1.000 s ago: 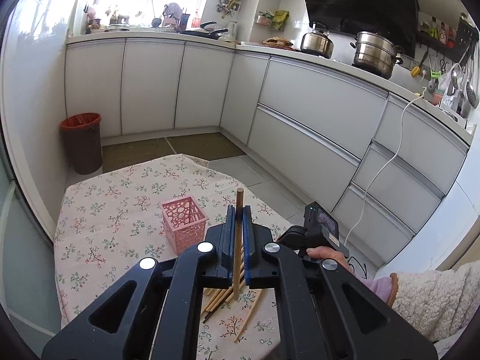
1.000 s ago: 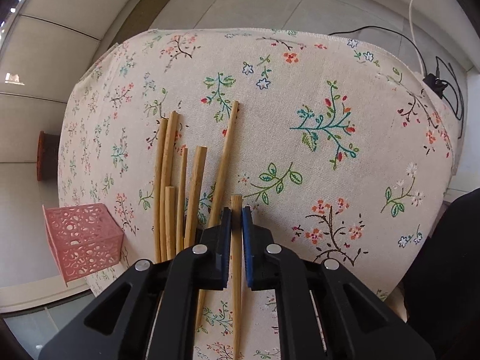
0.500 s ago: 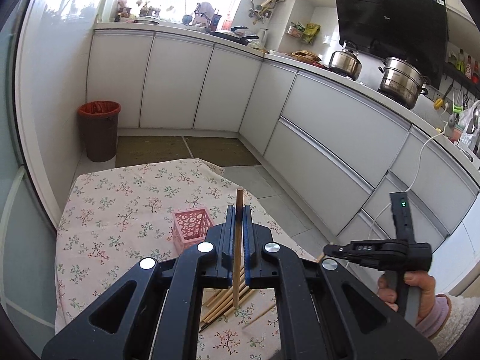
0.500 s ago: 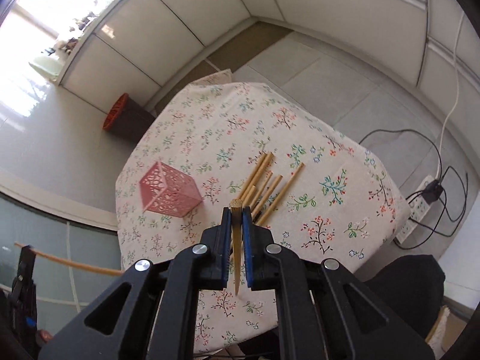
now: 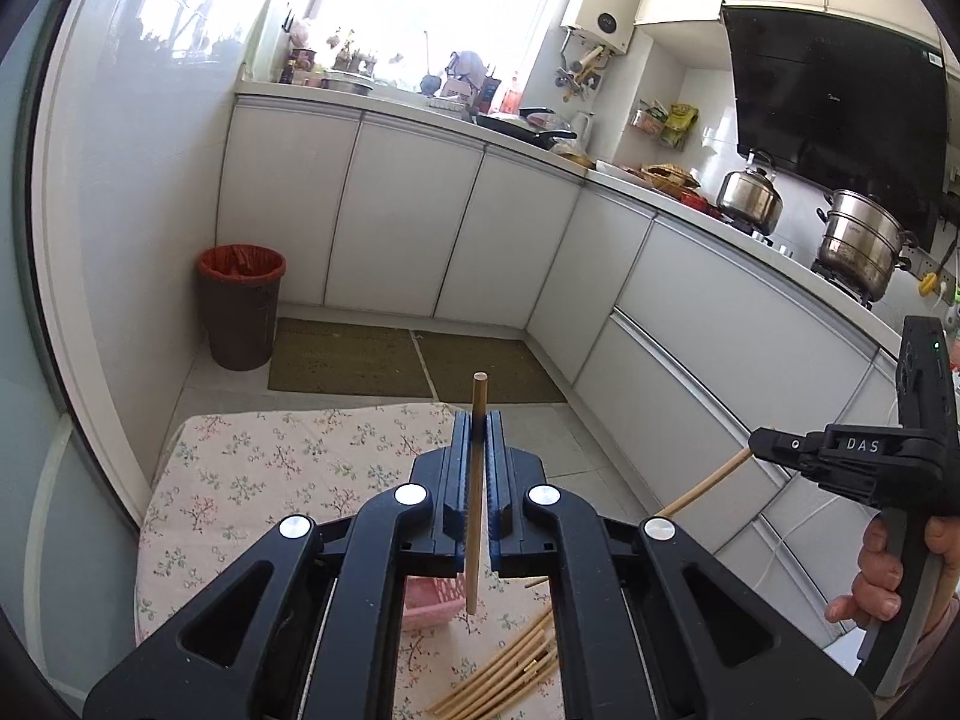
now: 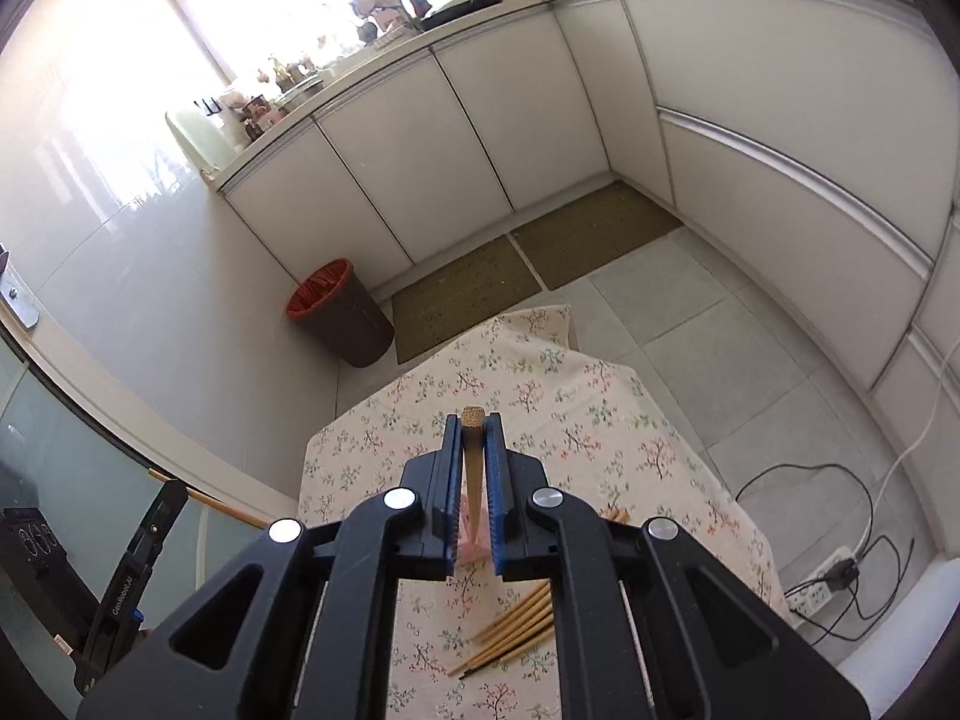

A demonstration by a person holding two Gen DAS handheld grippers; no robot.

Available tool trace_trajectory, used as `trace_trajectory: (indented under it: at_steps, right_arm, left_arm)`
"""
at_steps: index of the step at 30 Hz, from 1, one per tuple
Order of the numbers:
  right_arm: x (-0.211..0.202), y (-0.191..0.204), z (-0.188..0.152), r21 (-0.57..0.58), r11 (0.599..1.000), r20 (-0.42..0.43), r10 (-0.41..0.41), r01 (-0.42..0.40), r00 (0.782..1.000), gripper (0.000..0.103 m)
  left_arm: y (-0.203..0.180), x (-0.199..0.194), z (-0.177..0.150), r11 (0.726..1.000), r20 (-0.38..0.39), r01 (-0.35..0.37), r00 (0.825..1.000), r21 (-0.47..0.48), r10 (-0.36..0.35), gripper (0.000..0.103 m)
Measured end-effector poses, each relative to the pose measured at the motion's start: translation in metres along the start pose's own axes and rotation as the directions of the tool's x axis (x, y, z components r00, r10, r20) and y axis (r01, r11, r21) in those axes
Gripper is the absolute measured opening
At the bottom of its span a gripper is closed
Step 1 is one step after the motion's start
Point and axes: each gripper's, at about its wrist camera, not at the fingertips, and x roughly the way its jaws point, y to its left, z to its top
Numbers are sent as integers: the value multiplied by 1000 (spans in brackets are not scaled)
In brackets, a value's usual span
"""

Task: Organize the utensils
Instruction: 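Carry the chopstick over the pink cup and open the left gripper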

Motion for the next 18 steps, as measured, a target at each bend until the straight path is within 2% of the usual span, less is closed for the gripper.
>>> trace_trajectory:
  at_steps: [5, 11, 14, 16, 18]
  right_arm:
    - [37, 23, 18, -44, 999, -44, 6, -8, 999, 8]
    - [95, 52, 12, -98, 995, -138, -3, -11, 990, 8]
    - [131, 61, 3, -121, 993, -208, -27, 2, 978, 8]
    - [152, 64, -4, -147, 989, -250, -47, 10, 967, 12]
    - [159, 63, -7, -134, 991, -241, -43, 11, 970, 13]
  left_arm:
    - [12, 26, 8, 999, -21, -30, 999, -18, 30, 4]
    - [35, 59, -3, 997, -86, -58, 995, -54, 53, 4]
    - [44, 81, -14, 996, -147, -62, 988, -67, 52, 5]
    - [48, 97, -23, 996, -214, -65, 976, -67, 49, 6]
    - [53, 104, -29, 994, -236, -72, 971, -86, 50, 12]
